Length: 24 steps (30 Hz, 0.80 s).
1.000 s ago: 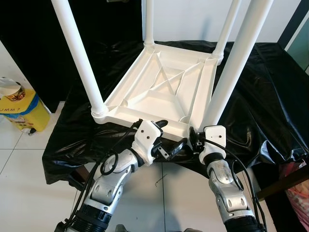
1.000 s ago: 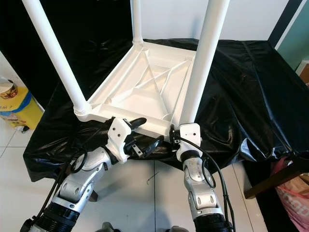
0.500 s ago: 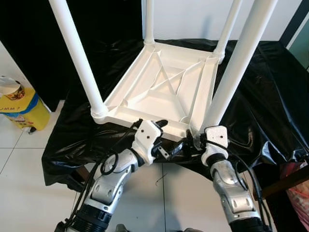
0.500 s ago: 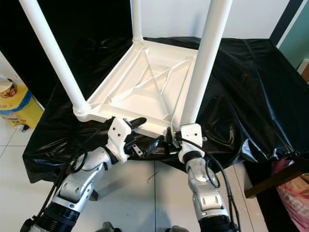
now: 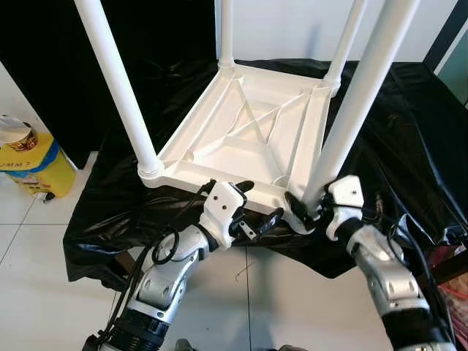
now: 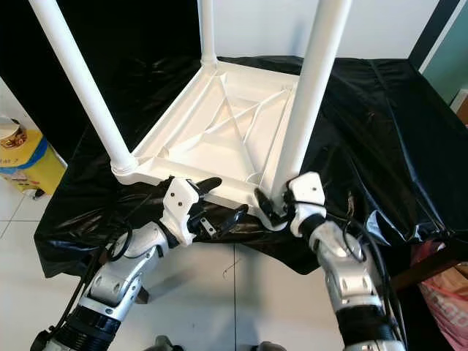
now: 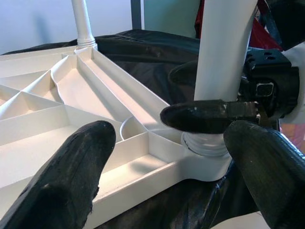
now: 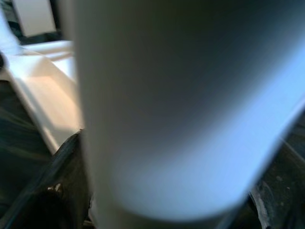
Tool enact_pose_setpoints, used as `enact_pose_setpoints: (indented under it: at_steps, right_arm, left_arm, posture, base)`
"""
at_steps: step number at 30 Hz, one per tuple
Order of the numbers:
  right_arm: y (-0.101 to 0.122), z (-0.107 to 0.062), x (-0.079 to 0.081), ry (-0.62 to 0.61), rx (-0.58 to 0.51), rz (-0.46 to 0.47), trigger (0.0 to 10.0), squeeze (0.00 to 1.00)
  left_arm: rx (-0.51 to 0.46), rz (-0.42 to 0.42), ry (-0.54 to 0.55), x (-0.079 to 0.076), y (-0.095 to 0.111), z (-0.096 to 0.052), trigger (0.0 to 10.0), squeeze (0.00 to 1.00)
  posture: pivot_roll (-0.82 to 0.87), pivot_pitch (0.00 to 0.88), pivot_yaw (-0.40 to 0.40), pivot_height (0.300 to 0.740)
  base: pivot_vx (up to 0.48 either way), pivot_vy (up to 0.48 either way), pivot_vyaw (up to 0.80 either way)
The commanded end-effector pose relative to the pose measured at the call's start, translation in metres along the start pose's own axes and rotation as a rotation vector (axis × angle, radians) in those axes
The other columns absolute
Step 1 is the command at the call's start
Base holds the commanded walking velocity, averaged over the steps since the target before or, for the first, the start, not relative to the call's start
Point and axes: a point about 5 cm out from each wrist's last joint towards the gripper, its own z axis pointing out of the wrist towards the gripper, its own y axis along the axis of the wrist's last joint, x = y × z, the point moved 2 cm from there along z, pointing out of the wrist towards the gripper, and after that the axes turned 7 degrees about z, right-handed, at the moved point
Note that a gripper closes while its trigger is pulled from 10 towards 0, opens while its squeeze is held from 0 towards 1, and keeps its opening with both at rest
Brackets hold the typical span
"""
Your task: Building children table
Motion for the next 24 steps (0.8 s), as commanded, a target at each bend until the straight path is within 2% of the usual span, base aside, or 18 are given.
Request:
enact_pose_setpoints:
  at_steps: [1,4,5,10,18,19,20,21,24]
  right_arm:
    - [-0.006,0.002,0.003,0.042,0.027,0.005,10.0,0.00]
    - [-0.008,0.008,0.005,0.088,0.040,-0.005,10.0,0.00]
    - [-0.009,0.009,0.005,0.095,0.045,-0.005,0.0,0.00]
    - [-0.017,0.008,0.005,0.135,0.071,0.004,0.0,0.00]
    - [-0.020,0.006,0.001,0.129,0.080,0.003,0.0,0.00]
    - [-0.021,0.005,0.000,0.119,0.082,0.007,1.0,0.00]
    - [-0.021,0.005,0.000,0.119,0.082,0.007,1.0,0.00]
    - [-0.022,0.004,-0.001,0.107,0.083,0.008,10.0,0.00]
    - [-0.023,0.003,-0.002,0.067,0.084,0.014,10.0,0.00]
  left_arm:
    - [0.000,0.002,-0.009,0.000,0.001,0.001,10.0,0.00]
    - [0.000,0.005,-0.010,0.000,0.001,0.001,10.0,0.00]
    - [-0.001,0.007,-0.010,0.000,0.001,0.001,10.0,0.00]
    - [-0.002,0.012,-0.006,0.002,0.002,0.001,10.0,0.00]
    - [-0.003,0.012,-0.010,0.000,0.002,0.001,10.0,0.00]
    - [-0.004,0.012,-0.013,0.000,0.002,0.002,10.0,0.00]
    - [-0.004,0.012,-0.013,0.000,0.002,0.002,10.0,0.00]
    - [-0.005,0.012,-0.015,0.000,0.002,0.002,10.0,0.00]
    - [-0.005,0.012,-0.021,0.000,0.002,0.002,10.0,0.00]
  posture:
    - [-0.02,0.057,-0.023,0.740]
    - [-0.02,0.052,-0.024,0.740]
    - [-0.01,0.048,-0.025,0.740]
    - [-0.01,0.045,-0.028,0.740]
    - [-0.02,0.038,-0.023,0.740]
    - [-0.02,0.038,-0.022,0.740]
    - [-0.02,0.038,-0.022,0.740]
    - [-0.02,0.036,-0.021,0.740]
    - [-0.02,0.037,-0.022,0.740]
  base:
    - [0.000,0.000,0.00]
    - [0.000,0.000,0.00]
    - [0.000,0.000,0.00]
    - [0.000,0.000,0.00]
    - [0.000,0.000,0.00]
    - [0.000,0.000,0.00]
    - [0.000,0.000,0.00]
    - [0.000,0.000,0.00]
    - [0.000,0.000,0.00]
